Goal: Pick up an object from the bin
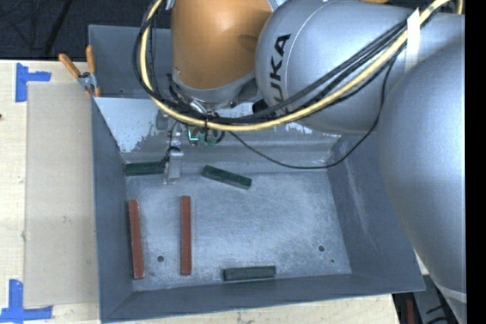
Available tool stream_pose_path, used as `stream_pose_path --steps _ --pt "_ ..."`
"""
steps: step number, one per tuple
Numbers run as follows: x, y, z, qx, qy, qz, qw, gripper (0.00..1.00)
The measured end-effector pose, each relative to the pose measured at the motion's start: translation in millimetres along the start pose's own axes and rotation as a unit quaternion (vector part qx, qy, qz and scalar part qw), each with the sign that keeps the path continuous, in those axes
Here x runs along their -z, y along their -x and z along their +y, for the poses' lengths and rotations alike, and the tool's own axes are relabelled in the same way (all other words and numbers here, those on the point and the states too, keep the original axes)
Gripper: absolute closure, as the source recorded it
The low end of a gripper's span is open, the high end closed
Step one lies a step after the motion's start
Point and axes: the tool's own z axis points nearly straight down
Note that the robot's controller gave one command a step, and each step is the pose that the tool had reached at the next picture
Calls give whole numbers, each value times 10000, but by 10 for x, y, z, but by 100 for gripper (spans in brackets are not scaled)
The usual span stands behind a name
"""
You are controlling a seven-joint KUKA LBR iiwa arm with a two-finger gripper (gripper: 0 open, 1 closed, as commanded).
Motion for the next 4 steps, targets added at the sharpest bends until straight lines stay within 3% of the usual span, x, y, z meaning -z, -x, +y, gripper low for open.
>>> stream_pose_path --steps 1,2,3,4 --pt "-1179 -170 -325 936 -7 -4 9956 0" --pt "-1147 -957 -916 3140 -13 -8 9494 0" --pt "-1688 -164 -392 4919 -2 -41 8706 0" --pt "-1676 -161 -400 4901 -5 -39 8717 100"
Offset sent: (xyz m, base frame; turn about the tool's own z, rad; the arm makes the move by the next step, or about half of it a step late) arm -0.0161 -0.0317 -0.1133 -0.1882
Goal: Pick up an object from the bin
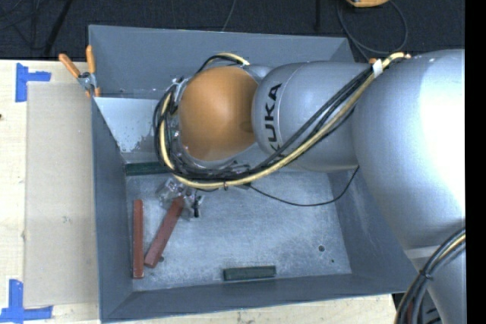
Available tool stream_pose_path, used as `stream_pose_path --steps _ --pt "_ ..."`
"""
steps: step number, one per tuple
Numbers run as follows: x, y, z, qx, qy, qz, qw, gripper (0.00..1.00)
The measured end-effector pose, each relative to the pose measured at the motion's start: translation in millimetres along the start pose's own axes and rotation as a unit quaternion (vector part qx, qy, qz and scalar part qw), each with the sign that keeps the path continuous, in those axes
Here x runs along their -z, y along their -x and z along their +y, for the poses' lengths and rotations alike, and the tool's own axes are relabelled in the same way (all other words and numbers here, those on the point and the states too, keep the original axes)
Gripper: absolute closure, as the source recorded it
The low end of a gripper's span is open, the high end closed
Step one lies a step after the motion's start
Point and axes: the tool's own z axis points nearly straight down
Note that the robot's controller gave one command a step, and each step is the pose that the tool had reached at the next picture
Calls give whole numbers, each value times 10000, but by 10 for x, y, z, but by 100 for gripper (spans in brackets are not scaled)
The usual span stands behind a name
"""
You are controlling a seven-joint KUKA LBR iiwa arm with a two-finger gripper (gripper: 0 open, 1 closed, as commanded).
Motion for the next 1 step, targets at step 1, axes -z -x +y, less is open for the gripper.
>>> stream_pose_path --steps 1 --pt "1619 28 106 -106 -39 -38 9999 100"
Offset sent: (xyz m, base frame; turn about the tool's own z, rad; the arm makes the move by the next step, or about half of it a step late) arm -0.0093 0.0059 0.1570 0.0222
